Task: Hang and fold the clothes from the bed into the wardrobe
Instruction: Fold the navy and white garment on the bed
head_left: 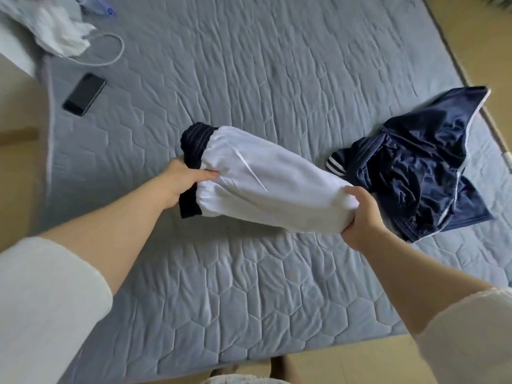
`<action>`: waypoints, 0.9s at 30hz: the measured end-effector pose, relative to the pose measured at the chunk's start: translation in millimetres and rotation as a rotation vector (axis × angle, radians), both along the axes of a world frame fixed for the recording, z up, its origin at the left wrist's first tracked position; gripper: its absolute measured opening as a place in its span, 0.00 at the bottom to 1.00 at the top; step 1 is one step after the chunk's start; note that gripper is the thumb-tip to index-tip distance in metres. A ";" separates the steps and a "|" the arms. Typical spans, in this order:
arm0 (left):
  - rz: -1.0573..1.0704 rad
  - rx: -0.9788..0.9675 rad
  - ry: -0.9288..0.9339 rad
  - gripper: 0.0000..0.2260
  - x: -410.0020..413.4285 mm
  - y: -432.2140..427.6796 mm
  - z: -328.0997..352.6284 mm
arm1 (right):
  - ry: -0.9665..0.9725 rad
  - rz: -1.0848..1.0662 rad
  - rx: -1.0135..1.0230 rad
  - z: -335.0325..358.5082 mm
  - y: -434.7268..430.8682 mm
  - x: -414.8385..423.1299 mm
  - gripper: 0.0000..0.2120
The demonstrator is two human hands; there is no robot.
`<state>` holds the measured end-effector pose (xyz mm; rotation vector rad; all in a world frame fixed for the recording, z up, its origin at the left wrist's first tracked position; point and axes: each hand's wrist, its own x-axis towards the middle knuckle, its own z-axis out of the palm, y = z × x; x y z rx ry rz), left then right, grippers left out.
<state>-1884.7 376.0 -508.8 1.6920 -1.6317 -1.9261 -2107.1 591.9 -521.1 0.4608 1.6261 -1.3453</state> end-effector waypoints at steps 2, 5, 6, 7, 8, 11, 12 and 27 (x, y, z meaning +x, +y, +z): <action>0.042 -0.043 -0.020 0.19 7.3 4.3 9.0 | 0.031 0.041 -0.026 5.8 -5.7 -1.2 0.07; 0.059 -0.056 -0.105 0.20 26.7 19.6 2.1 | 0.075 0.115 0.077 -3.8 -1.6 5.3 0.11; 0.058 -0.042 -0.137 0.22 34.6 26.9 -5.7 | 0.073 0.144 0.133 -12.1 3.5 9.3 0.11; 0.055 -0.022 -0.178 0.23 43.1 35.7 -16.1 | 0.054 0.174 0.195 -23.0 9.7 14.2 0.11; 0.043 0.007 -0.236 0.24 53.2 45.7 -29.1 | 0.025 0.207 0.261 -35.4 18.2 20.4 0.12; -0.117 0.161 -0.457 0.24 88.4 80.6 -75.3 | -0.062 0.346 0.417 -78.0 49.1 44.2 0.13; -0.195 0.243 -0.516 0.24 99.4 92.4 -89.3 | -0.104 0.389 0.450 -90.4 59.1 53.5 0.13; 0.249 0.226 -0.331 0.19 89.1 104.6 -153.8 | 0.228 0.371 0.397 -147.4 41.5 55.0 0.19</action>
